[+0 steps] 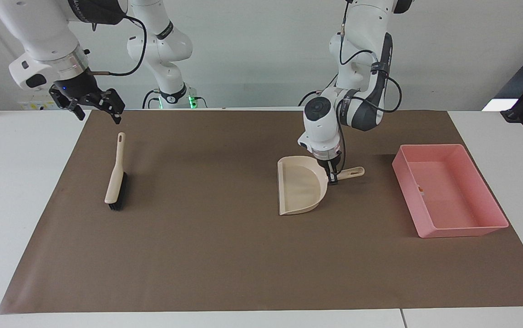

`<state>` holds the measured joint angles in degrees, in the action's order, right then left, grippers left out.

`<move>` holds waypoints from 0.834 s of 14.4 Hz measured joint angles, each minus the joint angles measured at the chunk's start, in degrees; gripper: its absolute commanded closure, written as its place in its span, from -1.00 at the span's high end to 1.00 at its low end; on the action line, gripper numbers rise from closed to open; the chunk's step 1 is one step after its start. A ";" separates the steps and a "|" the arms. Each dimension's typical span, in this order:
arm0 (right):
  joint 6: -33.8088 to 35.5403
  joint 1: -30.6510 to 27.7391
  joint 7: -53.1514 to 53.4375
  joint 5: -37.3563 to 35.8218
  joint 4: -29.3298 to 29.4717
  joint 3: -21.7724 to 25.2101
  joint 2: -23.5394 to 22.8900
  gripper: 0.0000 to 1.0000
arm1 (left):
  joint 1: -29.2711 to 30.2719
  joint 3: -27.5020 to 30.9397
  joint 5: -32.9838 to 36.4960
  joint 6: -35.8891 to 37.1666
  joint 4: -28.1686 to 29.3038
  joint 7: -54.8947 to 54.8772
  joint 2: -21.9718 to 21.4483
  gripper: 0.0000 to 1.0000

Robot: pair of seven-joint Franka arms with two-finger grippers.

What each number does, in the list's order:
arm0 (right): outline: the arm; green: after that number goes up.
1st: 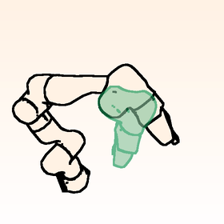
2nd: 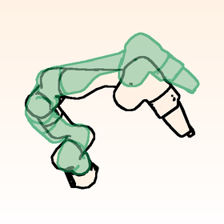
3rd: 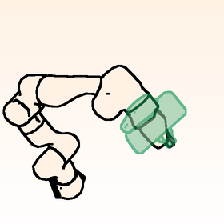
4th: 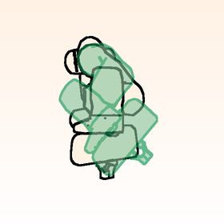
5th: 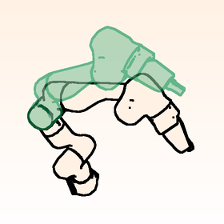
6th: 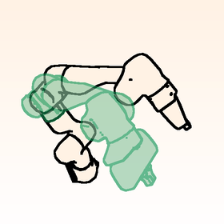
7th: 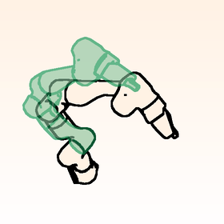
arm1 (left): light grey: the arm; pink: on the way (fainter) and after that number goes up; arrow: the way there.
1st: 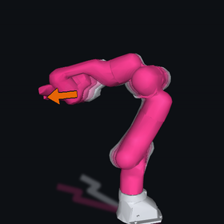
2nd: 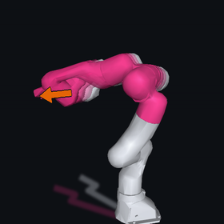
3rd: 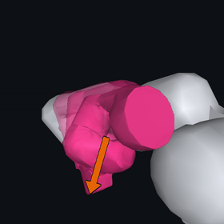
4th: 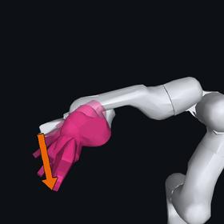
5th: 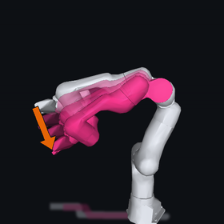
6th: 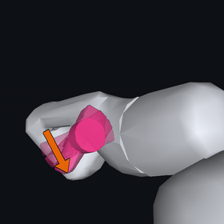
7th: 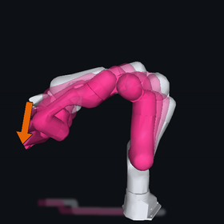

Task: Clean e-waste and dump in bin
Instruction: 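Lower the dustpan back onto the mat with the left gripper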

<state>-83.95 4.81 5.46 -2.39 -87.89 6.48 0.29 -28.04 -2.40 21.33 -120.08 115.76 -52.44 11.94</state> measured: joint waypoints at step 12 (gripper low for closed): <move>0.59 -2.25 0.00 0.00 -1.35 -2.73 1.07 0.99 | -0.15 0.00 -0.23 3.59 -1.29 5.58 -0.69 0.99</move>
<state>-83.36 2.56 5.46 -2.39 -89.23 3.75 1.36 -28.19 -2.40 21.10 -116.49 114.48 -46.87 11.25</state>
